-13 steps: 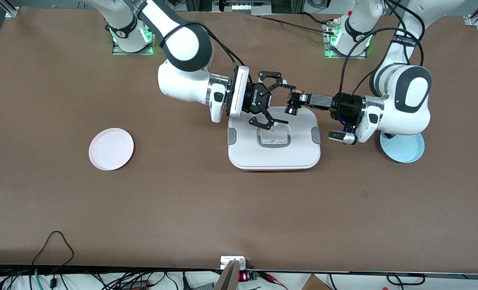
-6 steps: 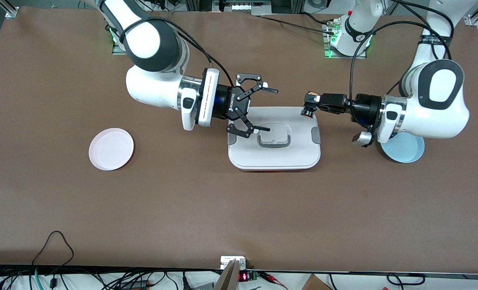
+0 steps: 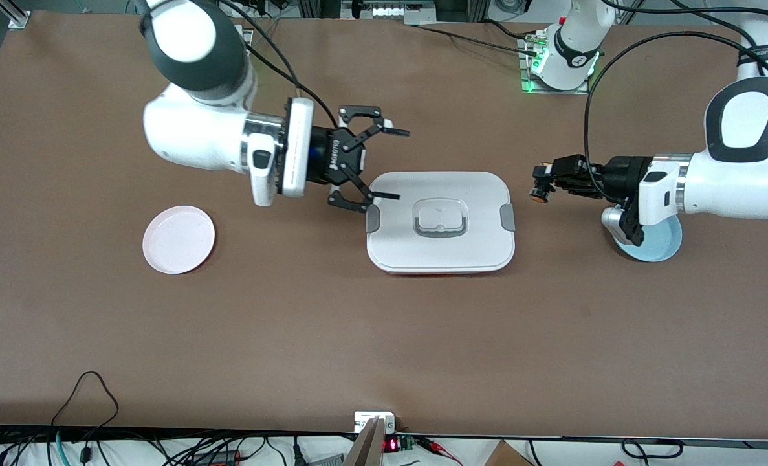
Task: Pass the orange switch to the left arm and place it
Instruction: 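Carry the switch to the blue plate while the right gripper withdraws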
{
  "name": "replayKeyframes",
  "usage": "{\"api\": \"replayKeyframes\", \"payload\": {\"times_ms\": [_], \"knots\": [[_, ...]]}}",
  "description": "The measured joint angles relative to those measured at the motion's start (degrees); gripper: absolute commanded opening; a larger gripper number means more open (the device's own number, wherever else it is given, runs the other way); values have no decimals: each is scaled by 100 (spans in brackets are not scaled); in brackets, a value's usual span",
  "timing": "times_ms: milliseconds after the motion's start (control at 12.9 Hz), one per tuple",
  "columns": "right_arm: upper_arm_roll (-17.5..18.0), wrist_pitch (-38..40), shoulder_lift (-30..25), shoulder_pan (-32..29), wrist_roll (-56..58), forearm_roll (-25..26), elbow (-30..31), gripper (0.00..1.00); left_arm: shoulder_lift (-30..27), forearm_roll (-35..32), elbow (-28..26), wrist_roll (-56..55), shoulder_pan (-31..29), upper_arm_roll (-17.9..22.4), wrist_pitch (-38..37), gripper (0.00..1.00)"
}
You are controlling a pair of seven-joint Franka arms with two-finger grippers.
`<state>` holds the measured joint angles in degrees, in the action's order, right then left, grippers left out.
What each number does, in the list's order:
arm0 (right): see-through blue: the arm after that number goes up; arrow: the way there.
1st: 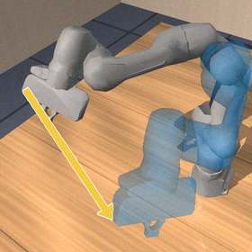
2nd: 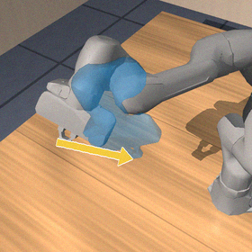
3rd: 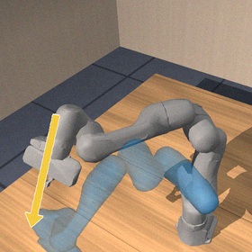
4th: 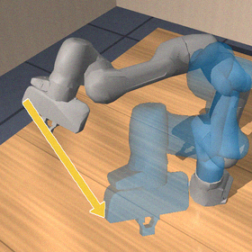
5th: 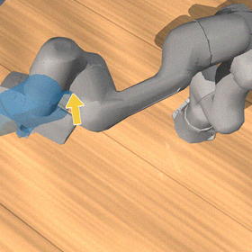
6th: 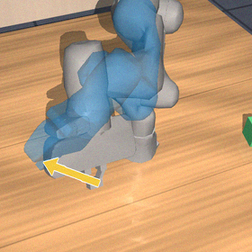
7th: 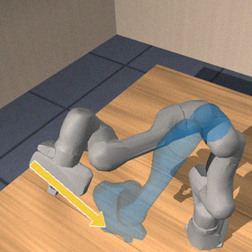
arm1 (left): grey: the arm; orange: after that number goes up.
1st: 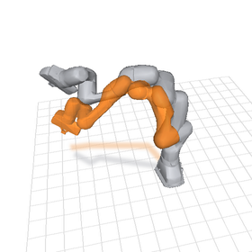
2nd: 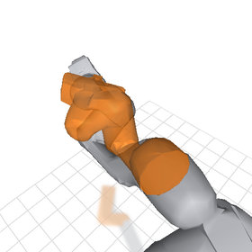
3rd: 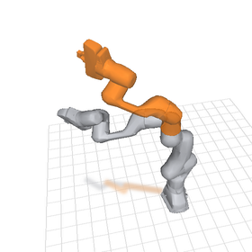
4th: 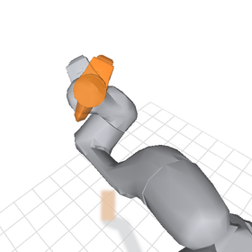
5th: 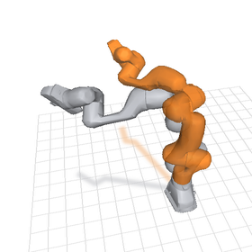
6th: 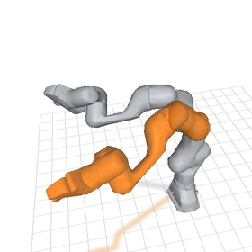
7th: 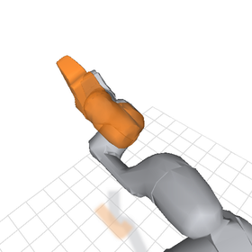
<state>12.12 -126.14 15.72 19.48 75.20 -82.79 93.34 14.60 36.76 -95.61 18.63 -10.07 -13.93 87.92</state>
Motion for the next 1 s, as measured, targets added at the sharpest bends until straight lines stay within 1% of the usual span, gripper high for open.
{"api": "replayKeyframes", "payload": {"times_ms": [155,232,386,541,695,850,1004], "knots": [[-642,954,-532,-24,-702,791,384,100,20,-967,95,578,-2,1,4,13],[-1021,1519,-750,-42,-945,1246,538,100,25,-1433,139,845,-4,2,8,11],[-1766,2411,-1019,-79,-1260,2165,724,100,27,-2377,201,1261,-5,2,11,11],[-2346,2781,-1131,-112,-1703,3025,829,100,30,-3305,224,1686,-6,2,11,11],[-2656,2837,-1209,-132,-2512,4044,846,100,89,-4037,224,2270,-24,6,11,11],[-2732,2831,-1279,-132,-3383,5139,850,100,262,-4580,219,3041,-131,22,88,10],[-2731,2831,-1333,-116,-4037,6152,853,100,528,-4984,188,3859,-339,40,372,10]]}}
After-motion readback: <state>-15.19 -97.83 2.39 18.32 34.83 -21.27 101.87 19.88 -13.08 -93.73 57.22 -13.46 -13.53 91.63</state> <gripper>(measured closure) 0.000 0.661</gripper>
